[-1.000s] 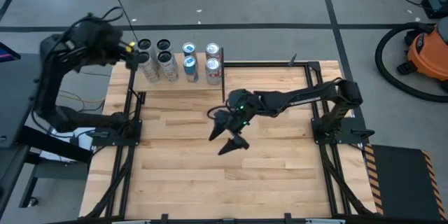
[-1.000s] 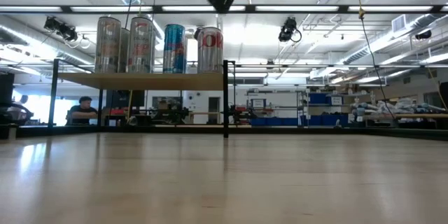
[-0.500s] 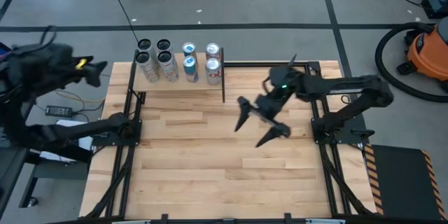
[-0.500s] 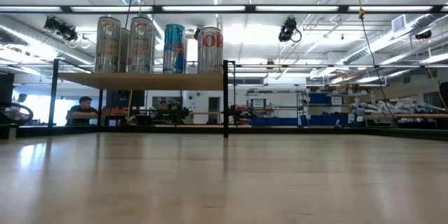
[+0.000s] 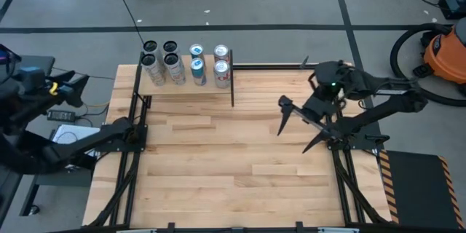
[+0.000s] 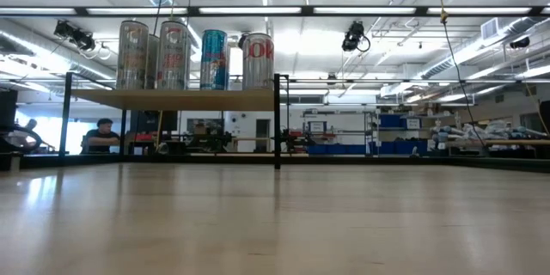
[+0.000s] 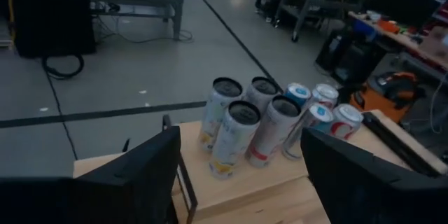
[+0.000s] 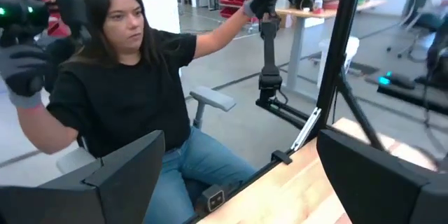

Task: Place canned beverage on shelf
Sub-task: Put the white-yellow soda can on the shelf aligned with the other white-yellow soda can

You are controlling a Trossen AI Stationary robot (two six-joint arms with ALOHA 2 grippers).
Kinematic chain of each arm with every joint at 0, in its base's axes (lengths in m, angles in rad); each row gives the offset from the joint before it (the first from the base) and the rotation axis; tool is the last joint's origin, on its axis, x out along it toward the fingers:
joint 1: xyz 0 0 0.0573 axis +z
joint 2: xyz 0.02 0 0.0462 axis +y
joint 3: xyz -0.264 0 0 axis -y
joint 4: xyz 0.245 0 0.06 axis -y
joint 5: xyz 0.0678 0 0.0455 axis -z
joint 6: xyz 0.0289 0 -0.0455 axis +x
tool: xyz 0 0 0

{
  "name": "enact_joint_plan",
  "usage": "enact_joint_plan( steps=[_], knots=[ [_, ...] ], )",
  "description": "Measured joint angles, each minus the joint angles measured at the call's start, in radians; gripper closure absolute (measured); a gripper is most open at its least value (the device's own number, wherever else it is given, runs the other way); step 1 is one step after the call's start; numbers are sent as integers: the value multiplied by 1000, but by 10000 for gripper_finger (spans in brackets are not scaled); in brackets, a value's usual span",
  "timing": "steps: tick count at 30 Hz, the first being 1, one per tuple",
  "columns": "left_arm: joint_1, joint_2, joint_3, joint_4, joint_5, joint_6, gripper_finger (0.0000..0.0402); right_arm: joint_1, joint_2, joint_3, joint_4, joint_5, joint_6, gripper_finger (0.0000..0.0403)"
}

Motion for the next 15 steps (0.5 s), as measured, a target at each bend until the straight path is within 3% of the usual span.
enact_joint_plan(
  steps=[7,12,15],
  knots=[
    [37,-97,-188,39,37,52,104,0,-84,0,-84,105,-73,20],
    [43,-187,-323,138,169,94,104,0,-138,0,-131,201,-71,20],
    [43,-249,-387,189,195,94,104,0,-170,0,-165,212,-77,20]
  ],
)
